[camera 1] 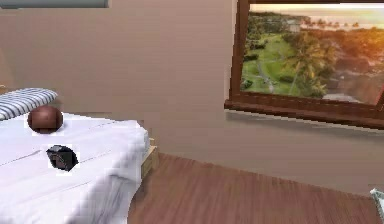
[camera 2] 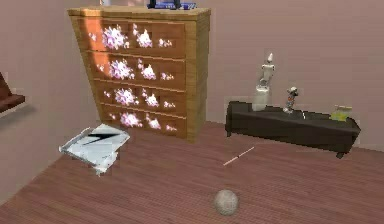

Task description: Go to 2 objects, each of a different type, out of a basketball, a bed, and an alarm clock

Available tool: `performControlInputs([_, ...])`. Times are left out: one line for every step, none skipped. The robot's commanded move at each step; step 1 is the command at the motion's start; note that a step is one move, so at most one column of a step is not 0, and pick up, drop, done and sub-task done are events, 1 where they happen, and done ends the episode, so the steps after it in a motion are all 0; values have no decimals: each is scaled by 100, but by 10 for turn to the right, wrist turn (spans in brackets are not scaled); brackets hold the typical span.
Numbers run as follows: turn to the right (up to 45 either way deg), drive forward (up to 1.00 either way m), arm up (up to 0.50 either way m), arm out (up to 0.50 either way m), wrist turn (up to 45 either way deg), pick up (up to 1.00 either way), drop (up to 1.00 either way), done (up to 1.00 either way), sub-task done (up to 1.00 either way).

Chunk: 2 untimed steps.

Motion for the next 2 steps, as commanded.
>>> performControlInputs([90,0,0,0,0,0,0,0,0])
performControlInputs([0,30,0,0,0,0,0,0,0])
